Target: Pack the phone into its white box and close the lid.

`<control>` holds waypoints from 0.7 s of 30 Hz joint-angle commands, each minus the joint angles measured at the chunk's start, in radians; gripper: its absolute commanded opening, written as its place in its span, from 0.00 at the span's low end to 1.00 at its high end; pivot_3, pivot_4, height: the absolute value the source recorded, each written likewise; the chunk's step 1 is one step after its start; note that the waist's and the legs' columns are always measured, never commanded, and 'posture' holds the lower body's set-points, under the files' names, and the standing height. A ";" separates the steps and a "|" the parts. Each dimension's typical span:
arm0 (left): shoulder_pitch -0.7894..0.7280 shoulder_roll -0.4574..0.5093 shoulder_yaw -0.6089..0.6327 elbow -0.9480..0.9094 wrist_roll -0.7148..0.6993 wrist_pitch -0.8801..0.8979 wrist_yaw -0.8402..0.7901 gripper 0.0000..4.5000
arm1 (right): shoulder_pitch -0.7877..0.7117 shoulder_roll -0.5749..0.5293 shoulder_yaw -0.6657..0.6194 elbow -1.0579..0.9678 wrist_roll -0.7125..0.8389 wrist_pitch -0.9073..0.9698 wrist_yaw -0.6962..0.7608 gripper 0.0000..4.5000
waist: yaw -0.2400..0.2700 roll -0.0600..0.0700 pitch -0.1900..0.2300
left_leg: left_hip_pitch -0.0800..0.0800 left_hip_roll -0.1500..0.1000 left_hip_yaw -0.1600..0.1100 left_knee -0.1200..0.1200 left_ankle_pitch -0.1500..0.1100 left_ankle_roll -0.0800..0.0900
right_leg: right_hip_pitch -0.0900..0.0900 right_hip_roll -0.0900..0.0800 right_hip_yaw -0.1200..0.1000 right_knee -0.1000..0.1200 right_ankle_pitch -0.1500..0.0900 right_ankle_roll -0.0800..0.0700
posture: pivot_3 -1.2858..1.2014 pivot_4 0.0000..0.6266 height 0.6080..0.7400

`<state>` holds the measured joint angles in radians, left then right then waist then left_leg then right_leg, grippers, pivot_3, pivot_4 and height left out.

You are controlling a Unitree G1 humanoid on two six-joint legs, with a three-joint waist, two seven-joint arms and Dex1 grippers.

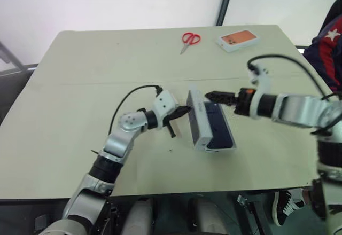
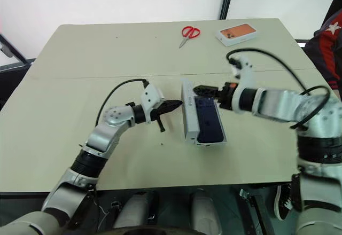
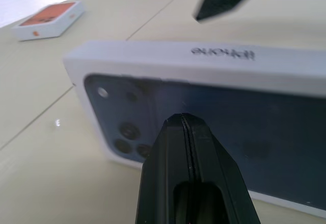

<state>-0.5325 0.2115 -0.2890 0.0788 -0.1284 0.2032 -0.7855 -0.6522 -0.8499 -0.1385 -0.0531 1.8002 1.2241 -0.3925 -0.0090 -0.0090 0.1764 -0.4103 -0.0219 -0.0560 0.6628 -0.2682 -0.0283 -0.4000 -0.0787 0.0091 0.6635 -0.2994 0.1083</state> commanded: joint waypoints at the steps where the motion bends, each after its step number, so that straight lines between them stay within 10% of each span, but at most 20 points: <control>1: -0.035 -0.038 -0.043 -0.021 0.008 -0.017 -0.013 0.00 | -0.005 -0.043 0.011 -0.003 -0.164 0.007 0.130 0.96 | 0.000 0.000 0.000 | 0.000 0.000 0.000 0.000 0.000 0.000 | 0.000 0.000 0.000 0.000 0.000 0.000 | 0.52 0.24 1.00; 7: -0.036 -0.081 -0.031 -0.032 -0.016 0.015 0.006 0.00 | 0.008 -0.118 0.102 -0.062 -0.528 -0.049 0.393 0.96 | -0.003 0.000 0.000 | 0.000 0.000 0.000 0.000 0.000 0.000 | 0.000 0.000 0.000 0.000 0.000 0.000 | 0.52 0.24 1.00; 16: 0.014 0.054 0.087 -0.162 -0.051 0.122 0.036 0.00 | 0.052 -0.280 0.341 -0.200 -1.084 -0.303 0.792 0.08 | -0.003 0.001 0.000 | 0.000 0.000 0.000 0.000 0.000 0.000 | -0.002 0.000 0.000 0.000 0.000 0.000 | 0.52 0.24 1.00; 21: 0.050 0.161 0.070 -0.168 0.001 0.180 0.031 0.00 | 0.093 -0.307 0.411 -0.282 -1.289 -0.421 0.932 0.02 | -0.002 0.001 0.000 | 0.000 0.000 0.000 0.000 0.000 0.000 | -0.002 0.000 0.000 0.000 0.000 0.000 | 0.52 0.24 1.00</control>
<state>-0.4800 0.3649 -0.2140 -0.0559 -0.1408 0.3740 -0.7551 -0.5575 -1.1407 0.2753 -0.2991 0.5714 0.8461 0.5034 -0.0108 -0.0082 0.1767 -0.4102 -0.0221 -0.0564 0.6626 -0.2683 -0.0284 -0.4015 -0.0786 0.0092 0.6639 -0.2995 0.1085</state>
